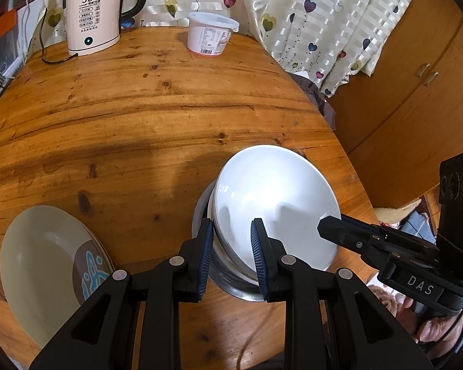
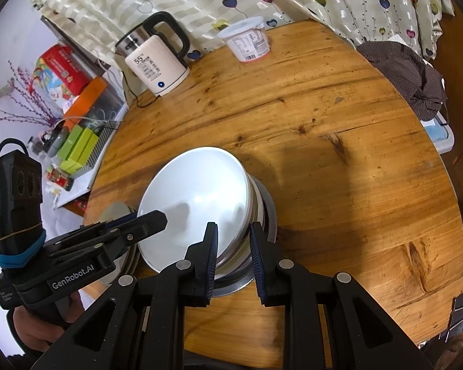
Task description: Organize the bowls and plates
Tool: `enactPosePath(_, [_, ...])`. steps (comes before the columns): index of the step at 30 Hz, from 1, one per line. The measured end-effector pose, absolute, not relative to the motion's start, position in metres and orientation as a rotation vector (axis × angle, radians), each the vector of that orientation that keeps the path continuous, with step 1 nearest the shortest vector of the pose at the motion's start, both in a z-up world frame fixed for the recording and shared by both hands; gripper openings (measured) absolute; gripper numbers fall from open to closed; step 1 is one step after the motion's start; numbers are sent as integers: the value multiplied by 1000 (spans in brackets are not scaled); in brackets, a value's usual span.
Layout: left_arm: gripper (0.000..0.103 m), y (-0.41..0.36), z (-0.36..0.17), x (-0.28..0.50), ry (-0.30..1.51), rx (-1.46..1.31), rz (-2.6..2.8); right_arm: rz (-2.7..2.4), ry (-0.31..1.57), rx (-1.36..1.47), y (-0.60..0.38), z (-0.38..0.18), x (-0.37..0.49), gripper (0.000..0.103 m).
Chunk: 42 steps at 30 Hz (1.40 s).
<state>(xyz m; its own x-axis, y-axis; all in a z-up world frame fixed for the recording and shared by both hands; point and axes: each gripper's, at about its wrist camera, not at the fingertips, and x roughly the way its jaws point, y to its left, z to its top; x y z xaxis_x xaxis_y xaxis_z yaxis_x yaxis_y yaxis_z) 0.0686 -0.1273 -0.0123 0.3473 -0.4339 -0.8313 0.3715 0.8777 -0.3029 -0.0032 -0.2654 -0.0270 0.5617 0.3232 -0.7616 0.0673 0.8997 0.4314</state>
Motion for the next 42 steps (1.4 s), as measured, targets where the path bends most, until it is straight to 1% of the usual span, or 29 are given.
enactPosePath(10, [26, -130, -13, 65, 1081, -28, -505, 147, 972, 419, -264, -28, -4, 21])
enactPosePath(26, [26, -126, -12, 65, 1070, -63, -523, 136, 945, 372, -263, -23, -5, 21])
enactPosePath(31, [26, -125, -11, 65, 1068, -72, -526, 132, 947, 388, -265, -24, -5, 15])
enactPosePath(42, [26, -122, -10, 64, 1060, -87, -540, 144, 948, 399, -266, -26, -5, 16])
